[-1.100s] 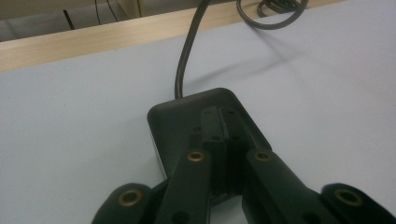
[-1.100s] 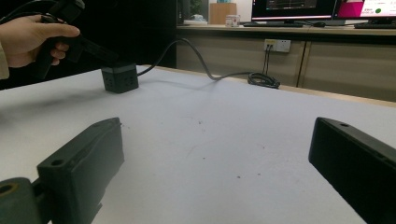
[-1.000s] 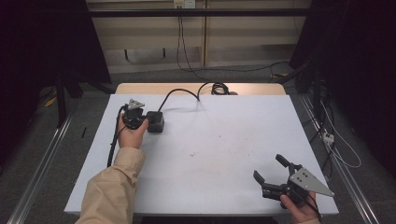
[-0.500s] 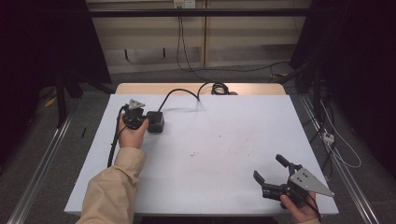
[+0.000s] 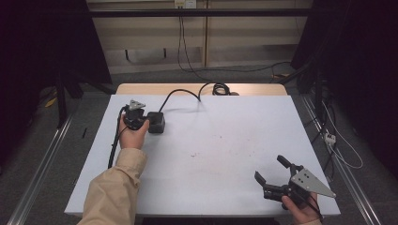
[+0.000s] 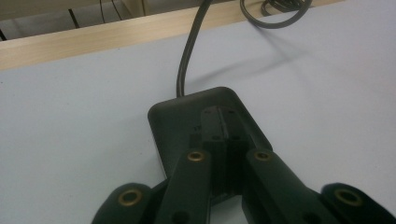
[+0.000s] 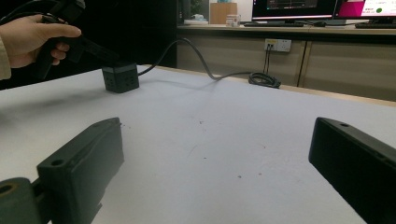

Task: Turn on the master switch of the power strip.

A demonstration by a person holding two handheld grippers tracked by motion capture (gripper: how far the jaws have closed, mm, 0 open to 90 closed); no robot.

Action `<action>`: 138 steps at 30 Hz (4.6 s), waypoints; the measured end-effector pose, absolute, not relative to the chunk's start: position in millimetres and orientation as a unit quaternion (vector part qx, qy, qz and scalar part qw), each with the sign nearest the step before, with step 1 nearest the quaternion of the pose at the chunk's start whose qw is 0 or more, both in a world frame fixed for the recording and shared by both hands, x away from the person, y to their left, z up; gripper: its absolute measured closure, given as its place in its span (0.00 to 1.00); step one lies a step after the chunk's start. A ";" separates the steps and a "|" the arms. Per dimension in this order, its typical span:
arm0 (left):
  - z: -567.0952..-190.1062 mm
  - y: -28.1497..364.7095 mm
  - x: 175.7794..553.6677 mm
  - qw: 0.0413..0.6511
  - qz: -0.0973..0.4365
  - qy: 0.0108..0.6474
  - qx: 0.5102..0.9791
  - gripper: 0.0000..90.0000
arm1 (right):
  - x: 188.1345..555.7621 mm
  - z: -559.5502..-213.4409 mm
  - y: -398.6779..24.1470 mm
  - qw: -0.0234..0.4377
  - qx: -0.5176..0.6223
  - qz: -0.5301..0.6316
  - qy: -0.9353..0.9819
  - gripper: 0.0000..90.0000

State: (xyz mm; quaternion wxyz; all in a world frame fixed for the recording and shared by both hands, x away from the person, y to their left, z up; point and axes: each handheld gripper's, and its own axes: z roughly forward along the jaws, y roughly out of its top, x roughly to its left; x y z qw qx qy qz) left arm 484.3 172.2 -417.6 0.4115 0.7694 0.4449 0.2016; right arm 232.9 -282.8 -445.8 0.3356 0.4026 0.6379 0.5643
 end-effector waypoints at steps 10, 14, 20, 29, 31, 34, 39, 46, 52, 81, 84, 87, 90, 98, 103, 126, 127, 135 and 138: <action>-418.4 172.1 483.4 0.408 0.205 0.445 0.770 1.00 | 233.1 -445.9 -282.5 0.334 0.402 0.565 0.638 0.03; -418.3 171.6 483.5 0.409 0.205 0.447 0.769 1.00 | 233.2 -445.9 -282.7 0.334 0.402 0.565 0.638 0.03; -418.2 171.8 484.0 0.411 0.201 0.450 0.767 1.00 | 233.3 -446.2 -282.8 0.333 0.403 0.565 0.638 0.03; -418.5 172.6 483.9 0.414 0.200 0.451 0.765 1.00 | 235.7 -446.4 -280.6 0.331 0.401 0.566 0.640 0.03; -418.7 172.6 484.0 0.416 0.200 0.452 0.763 1.00 | 236.1 -446.6 -280.2 0.330 0.400 0.566 0.641 0.03; -418.9 173.5 484.3 0.422 0.195 0.458 0.758 1.00 | 236.2 -446.5 -280.8 0.331 0.400 0.567 0.640 0.03; -417.6 173.8 484.2 0.418 0.200 0.459 0.758 0.98 | 236.6 -446.1 -280.6 0.330 0.402 0.568 0.638 0.03; -415.2 174.1 482.3 0.421 0.204 0.463 0.753 0.83 | 238.0 -446.6 -279.7 0.328 0.402 0.568 0.639 0.03; -407.9 176.3 480.1 0.443 0.192 0.470 0.739 0.69 | 238.3 -446.9 -279.5 0.327 0.403 0.568 0.639 0.03; -394.9 163.2 462.1 0.486 0.137 0.416 0.756 0.19 | 235.7 -447.8 -280.7 0.325 0.403 0.565 0.642 0.03; -393.1 163.2 457.1 0.492 0.131 0.407 0.759 0.18 | 235.8 -447.5 -280.8 0.326 0.403 0.566 0.641 0.03; -391.9 162.9 452.1 0.493 0.127 0.396 0.764 0.17 | 236.0 -447.5 -280.1 0.325 0.402 0.566 0.643 0.03; -390.9 161.9 447.2 0.493 0.121 0.387 0.770 0.17 | 236.3 -447.4 -280.0 0.324 0.401 0.566 0.643 0.03; -390.0 161.0 436.6 0.506 0.107 0.368 0.772 0.16 | 235.3 -447.2 -280.4 0.326 0.404 0.566 0.640 0.03; -394.1 163.4 431.2 0.503 0.100 0.366 0.776 0.15 | 234.2 -446.9 -282.0 0.329 0.402 0.564 0.642 0.03; -404.5 185.1 405.3 0.518 0.092 0.358 0.772 0.13 | 234.7 -447.0 -280.1 0.326 0.399 0.564 0.645 0.03; -404.9 186.1 404.1 0.519 0.092 0.358 0.771 0.13 | 234.7 -447.0 -280.1 0.326 0.399 0.564 0.645 0.03; -408.9 193.8 396.8 0.514 0.097 0.362 0.772 0.13 | 234.8 -447.0 -279.9 0.326 0.400 0.564 0.645 0.03; -411.6 195.9 394.1 0.511 0.098 0.360 0.775 0.13 | 234.9 -447.2 -279.7 0.325 0.399 0.564 0.646 0.03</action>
